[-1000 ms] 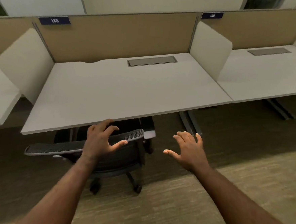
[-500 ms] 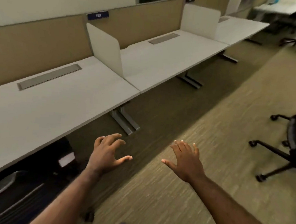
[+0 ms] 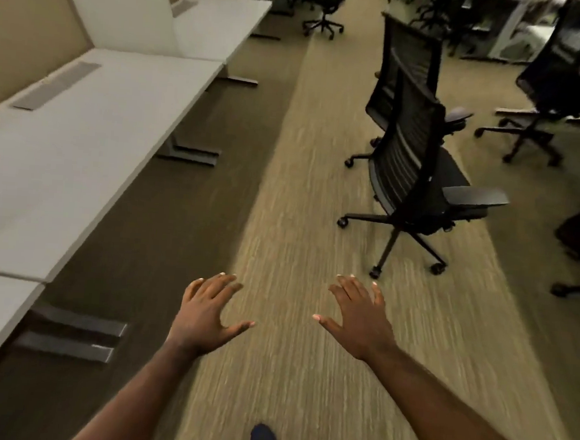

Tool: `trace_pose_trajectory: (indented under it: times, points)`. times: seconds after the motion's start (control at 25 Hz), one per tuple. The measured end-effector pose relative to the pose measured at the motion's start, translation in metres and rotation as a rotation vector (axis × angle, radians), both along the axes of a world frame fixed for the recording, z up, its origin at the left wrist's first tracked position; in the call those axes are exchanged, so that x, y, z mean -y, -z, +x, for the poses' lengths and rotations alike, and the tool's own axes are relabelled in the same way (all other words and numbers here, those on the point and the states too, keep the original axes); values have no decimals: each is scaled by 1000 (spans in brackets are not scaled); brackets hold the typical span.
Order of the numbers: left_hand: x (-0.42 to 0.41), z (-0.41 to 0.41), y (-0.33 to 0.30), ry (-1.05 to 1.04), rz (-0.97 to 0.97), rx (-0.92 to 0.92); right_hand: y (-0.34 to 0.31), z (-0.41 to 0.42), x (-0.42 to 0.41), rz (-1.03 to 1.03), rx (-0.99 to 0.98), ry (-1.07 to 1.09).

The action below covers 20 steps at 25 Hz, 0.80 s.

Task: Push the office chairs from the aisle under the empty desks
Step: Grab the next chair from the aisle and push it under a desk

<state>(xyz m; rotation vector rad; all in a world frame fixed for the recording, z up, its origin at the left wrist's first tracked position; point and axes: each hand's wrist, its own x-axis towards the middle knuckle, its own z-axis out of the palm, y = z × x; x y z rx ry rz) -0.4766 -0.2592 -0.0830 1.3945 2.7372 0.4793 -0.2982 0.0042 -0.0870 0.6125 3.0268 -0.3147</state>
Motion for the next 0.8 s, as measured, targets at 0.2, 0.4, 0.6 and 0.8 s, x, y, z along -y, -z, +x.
trace_pose_trajectory:
  times: [0.2,0.4,0.6,0.8]
  points:
    - [-105,-67,-4,186,-17,-16,-13,-30,-73,-30,-81,214]
    - [-215,-129,-1,279,-37,-48,-10,-73,-170,-23,-116,324]
    - [-331,-184,-10,323,-36,-61,-14,-124,-274,0,-164,345]
    - [-430,-225,-28,314,12,-63,-32,-170,-361,21,-159,319]
